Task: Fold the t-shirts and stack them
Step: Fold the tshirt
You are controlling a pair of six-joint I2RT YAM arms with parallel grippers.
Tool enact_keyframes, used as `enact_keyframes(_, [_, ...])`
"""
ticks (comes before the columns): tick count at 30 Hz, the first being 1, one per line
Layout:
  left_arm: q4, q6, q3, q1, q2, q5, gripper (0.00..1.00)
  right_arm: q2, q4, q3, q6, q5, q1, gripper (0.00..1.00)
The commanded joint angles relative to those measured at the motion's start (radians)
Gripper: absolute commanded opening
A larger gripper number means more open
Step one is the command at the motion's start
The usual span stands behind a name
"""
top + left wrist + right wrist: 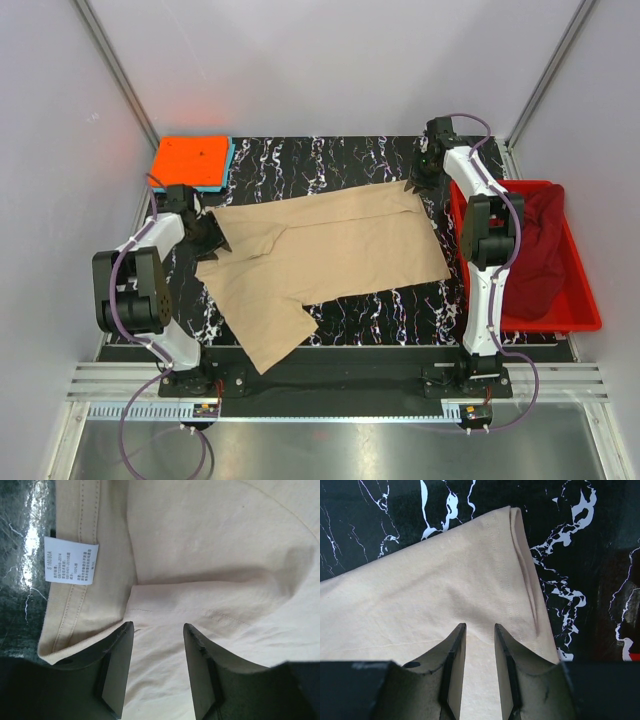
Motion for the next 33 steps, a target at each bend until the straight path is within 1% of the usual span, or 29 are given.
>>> enact_keyframes(1, [0.025,-0.005,-0.011,-0.009,-0.026,-0.053,0.49,-0.008,0.010,0.006,-0.018,-0.023,0.003,0.36])
enact_keyframes(4, [0.040,-0.005,-0.031,-0.014,-0.031,-0.049,0.49,-0.007,0.013,0.003,-0.016,-0.026,0.003,0.36])
enact_keyframes(10, [0.062,-0.005,-0.025,-0.014,0.023,-0.048,0.49,0.000,0.011,-0.008,-0.016,-0.027,0.003,0.36])
enact_keyframes(18, [0.033,0.024,0.001,-0.014,0.009,-0.142,0.50,-0.002,0.011,-0.010,-0.022,-0.026,0.002,0.36])
enact_keyframes(22, [0.070,0.020,-0.019,-0.014,0.023,-0.090,0.49,0.004,0.015,-0.010,-0.015,-0.032,0.002,0.36])
enact_keyframes(28, [0.102,-0.015,-0.027,-0.014,0.052,-0.035,0.38,0.006,0.013,-0.013,-0.022,-0.030,0.003,0.36])
enact_keyframes(29, [0.103,-0.017,-0.024,-0.014,0.047,-0.036,0.31,0.006,0.013,-0.013,-0.024,-0.032,0.003,0.36])
enact_keyframes(31, [0.087,-0.014,-0.014,-0.014,0.040,-0.044,0.24,0.006,0.013,-0.014,-0.027,-0.029,0.002,0.36])
enact_keyframes(33, [0.071,-0.011,-0.005,-0.012,0.036,-0.052,0.11,0.007,0.013,-0.014,-0.028,-0.026,0.002,0.36])
